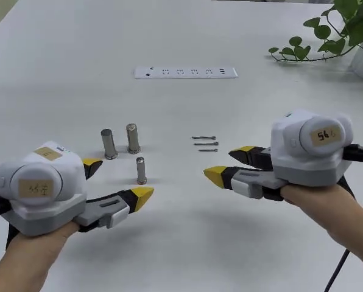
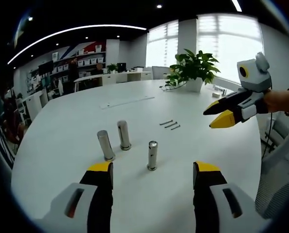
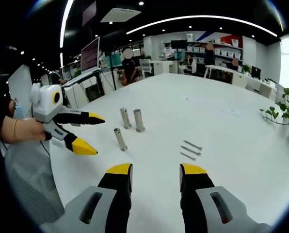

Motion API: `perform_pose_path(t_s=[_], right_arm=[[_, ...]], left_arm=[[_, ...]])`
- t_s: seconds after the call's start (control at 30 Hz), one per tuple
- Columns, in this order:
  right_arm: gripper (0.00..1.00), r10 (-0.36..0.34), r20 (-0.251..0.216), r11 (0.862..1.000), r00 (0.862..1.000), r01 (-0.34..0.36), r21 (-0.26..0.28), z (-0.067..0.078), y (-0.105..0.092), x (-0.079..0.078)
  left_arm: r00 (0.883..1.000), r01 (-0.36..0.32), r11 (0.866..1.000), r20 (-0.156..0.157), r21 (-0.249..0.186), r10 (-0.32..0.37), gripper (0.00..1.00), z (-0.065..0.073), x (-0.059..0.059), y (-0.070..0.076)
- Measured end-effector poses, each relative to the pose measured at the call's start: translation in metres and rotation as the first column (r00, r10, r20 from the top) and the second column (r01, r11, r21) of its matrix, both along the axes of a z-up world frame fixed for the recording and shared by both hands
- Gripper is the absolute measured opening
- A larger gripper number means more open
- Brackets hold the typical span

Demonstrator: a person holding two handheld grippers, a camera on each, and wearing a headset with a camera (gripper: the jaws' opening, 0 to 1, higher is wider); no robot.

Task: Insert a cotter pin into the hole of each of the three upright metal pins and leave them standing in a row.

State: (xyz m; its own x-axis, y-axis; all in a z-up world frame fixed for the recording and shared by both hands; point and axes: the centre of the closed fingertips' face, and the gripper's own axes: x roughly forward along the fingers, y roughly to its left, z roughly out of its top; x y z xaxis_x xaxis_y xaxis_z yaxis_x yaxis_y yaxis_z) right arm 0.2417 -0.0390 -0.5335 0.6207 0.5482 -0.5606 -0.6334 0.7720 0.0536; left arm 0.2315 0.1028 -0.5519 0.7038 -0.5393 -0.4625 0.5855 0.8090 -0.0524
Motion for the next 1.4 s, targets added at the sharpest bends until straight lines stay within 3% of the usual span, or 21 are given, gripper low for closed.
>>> perform_pose_path(t_s=[0.27,0.6,0.67,0.93,1.07,1.13,1.27,1.4], right_arm=[[0.36,-0.011,-0.008,0.999,1.000,0.011,0.031,0.005,0.013,-0.005],[0.35,-0.003,-0.015,1.000,1.000,0.003,0.002,0.010,0.018,-0.004],[0.35,0.011,-0.014,1.000,1.000,-0.011,-0.013,0.009,0.017,-0.002],[0.33,0.062,-0.032,0.991,0.998,-0.065,-0.118,0.026,0.021,0.008],[0.33,0.084,-0.067,0.984,0.994,-0.093,-0.149,0.018,0.018,0.019],[0.33,0.102,-0.081,0.978,0.991,-0.115,-0.172,0.012,0.017,0.033],[0.32,0.147,-0.124,0.968,0.981,-0.169,-0.186,0.003,0.019,0.034],[0.30,0.195,-0.163,0.947,0.967,-0.229,-0.226,-0.005,0.019,0.030]], left_arm=[[1.000,-0.002,1.000,0.020,0.012,0.002,0.72,0.002,-0.011,0.003],[1.000,-0.018,1.000,0.026,0.017,0.017,0.75,0.003,-0.019,0.013],[0.999,-0.018,1.000,0.026,0.013,0.018,0.75,0.003,-0.019,0.013],[0.999,-0.006,1.000,0.036,0.001,0.006,0.76,0.006,-0.020,0.011],[0.999,0.005,1.000,0.039,-0.008,-0.004,0.77,0.008,-0.020,0.008],[0.999,0.009,1.000,0.038,-0.006,-0.009,0.77,0.007,-0.020,0.007],[0.999,0.015,1.000,0.036,-0.002,-0.015,0.77,0.007,-0.019,0.008],[0.999,0.013,1.000,0.034,0.001,-0.013,0.77,0.007,-0.018,0.010]])
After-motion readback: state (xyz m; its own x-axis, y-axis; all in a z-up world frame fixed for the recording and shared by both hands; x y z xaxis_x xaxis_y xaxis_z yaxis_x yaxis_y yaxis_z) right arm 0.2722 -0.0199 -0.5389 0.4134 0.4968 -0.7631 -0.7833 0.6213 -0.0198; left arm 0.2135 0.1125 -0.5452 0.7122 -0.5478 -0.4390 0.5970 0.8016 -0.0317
